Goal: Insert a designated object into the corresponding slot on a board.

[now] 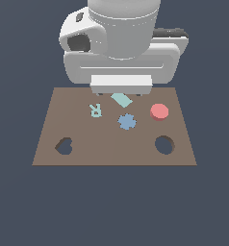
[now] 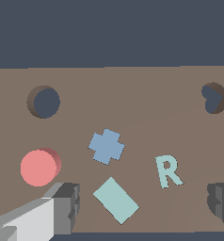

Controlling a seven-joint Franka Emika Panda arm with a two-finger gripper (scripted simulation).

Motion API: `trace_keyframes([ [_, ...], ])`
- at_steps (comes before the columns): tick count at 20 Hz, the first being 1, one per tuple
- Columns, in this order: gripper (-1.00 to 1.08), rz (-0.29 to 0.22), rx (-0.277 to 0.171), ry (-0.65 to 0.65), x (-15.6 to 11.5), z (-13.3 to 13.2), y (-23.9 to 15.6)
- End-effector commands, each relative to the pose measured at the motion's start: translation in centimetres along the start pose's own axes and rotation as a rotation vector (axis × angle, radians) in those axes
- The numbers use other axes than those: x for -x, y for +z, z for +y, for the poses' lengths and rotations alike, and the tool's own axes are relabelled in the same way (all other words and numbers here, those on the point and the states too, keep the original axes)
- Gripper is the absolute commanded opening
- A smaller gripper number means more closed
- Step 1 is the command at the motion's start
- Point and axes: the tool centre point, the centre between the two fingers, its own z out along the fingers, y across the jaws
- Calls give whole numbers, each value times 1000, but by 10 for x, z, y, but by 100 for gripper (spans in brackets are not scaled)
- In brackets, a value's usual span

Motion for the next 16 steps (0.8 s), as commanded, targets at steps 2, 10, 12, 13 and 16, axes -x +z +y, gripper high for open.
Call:
trace_keyframes([
  [2,100,0,0,0,0,0,0],
  [10,100,-1,1,34,6,-11,10],
  [12,100,-2,2,51,8,-17,15],
  [13,100,-3,2,61,9,-20,18],
  [16,100,-4,3,94,14,-31,28],
])
